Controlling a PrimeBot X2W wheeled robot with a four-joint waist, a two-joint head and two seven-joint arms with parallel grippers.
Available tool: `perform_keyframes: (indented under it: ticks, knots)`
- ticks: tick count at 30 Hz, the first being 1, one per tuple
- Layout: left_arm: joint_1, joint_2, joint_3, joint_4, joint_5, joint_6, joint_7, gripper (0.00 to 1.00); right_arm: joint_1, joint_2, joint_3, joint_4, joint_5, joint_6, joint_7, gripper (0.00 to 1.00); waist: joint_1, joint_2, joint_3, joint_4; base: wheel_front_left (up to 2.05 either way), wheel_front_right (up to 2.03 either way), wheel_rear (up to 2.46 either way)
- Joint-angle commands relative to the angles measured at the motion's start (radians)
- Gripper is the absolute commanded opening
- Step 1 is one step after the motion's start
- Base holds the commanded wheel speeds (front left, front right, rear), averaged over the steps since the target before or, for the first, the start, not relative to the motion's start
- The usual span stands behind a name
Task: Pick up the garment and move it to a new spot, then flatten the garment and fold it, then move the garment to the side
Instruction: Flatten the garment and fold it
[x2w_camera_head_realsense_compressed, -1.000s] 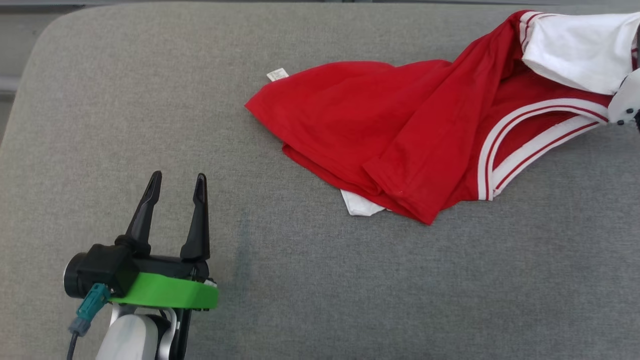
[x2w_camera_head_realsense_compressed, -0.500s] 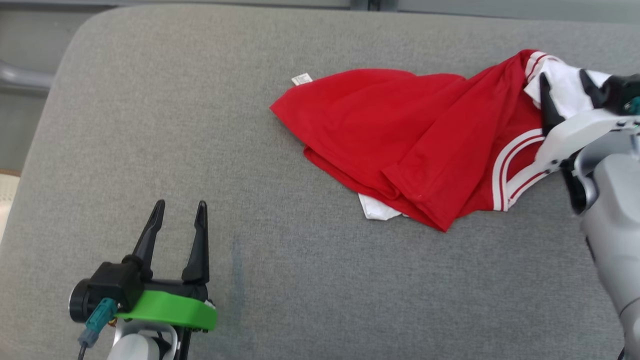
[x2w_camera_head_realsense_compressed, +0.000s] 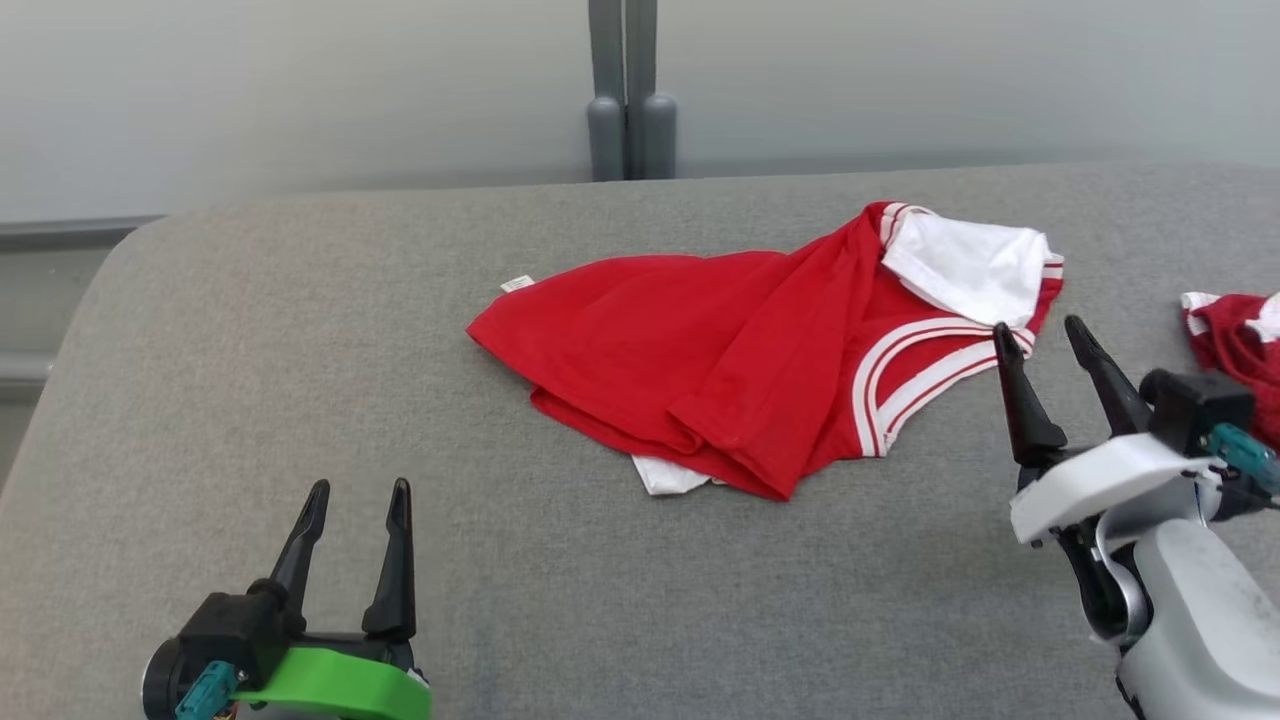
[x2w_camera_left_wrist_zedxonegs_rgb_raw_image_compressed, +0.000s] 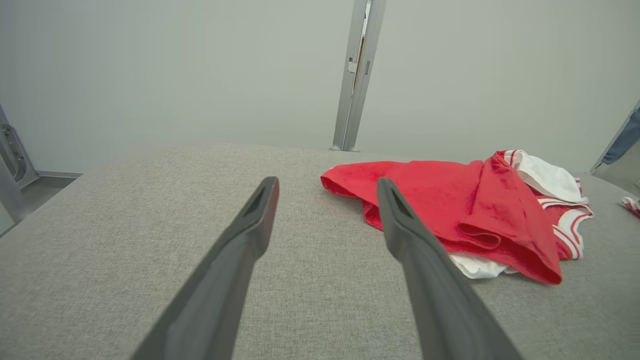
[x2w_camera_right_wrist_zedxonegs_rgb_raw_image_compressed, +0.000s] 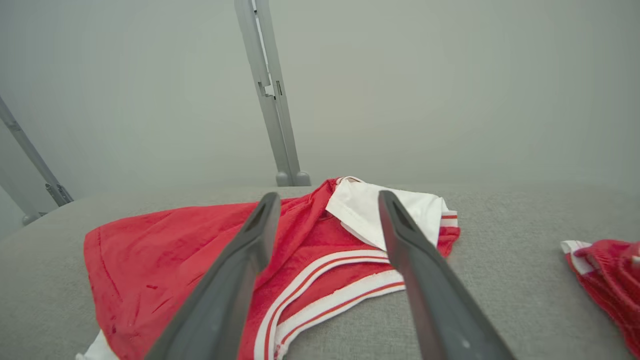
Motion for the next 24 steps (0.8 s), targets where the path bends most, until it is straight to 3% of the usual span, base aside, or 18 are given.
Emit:
perform_keyframes:
  ticks: [1,8,18,24]
  knots:
    - [0.018,-0.001,0.001,-0.005,-0.014,0.004,0.001,1.0,0.044,0.01,-0.016,-0.025,-0.002,0.0,-0.003,1.0,0.0,0.0,-0.073,-0.077,0.0,0.0,0.0]
    - [0.022,-0.011,-0.012,-0.009,-0.018,0.006,-0.001,1.0,0.191,0.062,-0.088,-0.134,-0.023,0.0,-0.003,1.0,0.0,0.0,-0.076,-0.103,0.0,0.0,0.0]
    - [0.0,-0.01,-0.024,-0.005,-0.02,0.005,-0.001,1.0,0.206,0.078,-0.095,-0.168,-0.044,0.0,-0.003,1.0,0.0,0.0,-0.069,-0.124,0.0,0.0,0.0]
    - [-0.079,-0.028,-0.104,0.015,-0.096,-0.04,0.116,1.0,0.207,0.073,-0.091,-0.175,-0.039,0.0,-0.003,1.0,0.0,0.0,-0.055,-0.121,0.0,0.0,0.0]
